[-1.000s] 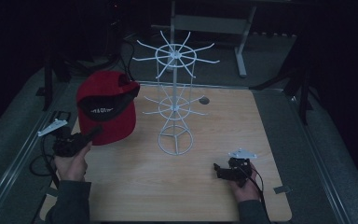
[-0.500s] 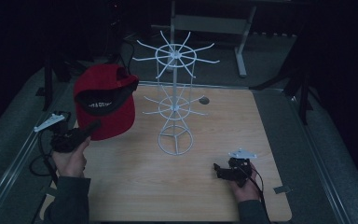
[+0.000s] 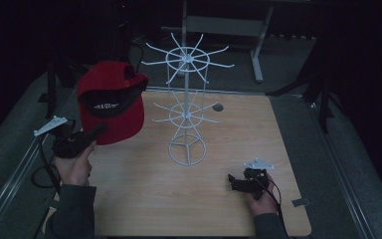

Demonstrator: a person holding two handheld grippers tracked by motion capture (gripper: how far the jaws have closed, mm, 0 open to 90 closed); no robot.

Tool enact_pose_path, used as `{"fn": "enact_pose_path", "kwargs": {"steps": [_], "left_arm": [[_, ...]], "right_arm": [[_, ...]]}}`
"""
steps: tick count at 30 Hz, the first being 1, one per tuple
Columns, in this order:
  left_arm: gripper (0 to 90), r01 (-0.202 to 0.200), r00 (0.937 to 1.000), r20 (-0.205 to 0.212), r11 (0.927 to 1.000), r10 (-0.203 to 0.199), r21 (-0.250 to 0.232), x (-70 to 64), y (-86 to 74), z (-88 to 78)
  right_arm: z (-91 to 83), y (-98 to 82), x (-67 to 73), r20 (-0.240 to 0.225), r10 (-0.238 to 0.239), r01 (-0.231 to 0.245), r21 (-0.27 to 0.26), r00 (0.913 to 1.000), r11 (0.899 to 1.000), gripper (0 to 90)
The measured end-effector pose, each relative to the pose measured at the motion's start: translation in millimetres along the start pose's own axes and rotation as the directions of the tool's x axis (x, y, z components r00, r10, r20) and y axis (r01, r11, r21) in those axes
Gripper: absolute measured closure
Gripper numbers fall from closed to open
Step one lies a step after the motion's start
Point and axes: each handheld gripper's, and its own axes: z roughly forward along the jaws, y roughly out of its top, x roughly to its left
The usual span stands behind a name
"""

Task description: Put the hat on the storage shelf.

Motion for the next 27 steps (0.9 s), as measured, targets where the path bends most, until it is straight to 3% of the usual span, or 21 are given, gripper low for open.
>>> {"fn": "enact_pose_path", "kwargs": {"steps": [27], "left_arm": [[85.3,-0.024,0.9994,0.025,0.9988,0.025,-0.043,-11.7,24.8,-1.6]], "right_arm": [[0.0,0.0,-0.1,0.0,-0.002,0.002,-0.001,1.0,1.0,13.4]]}}
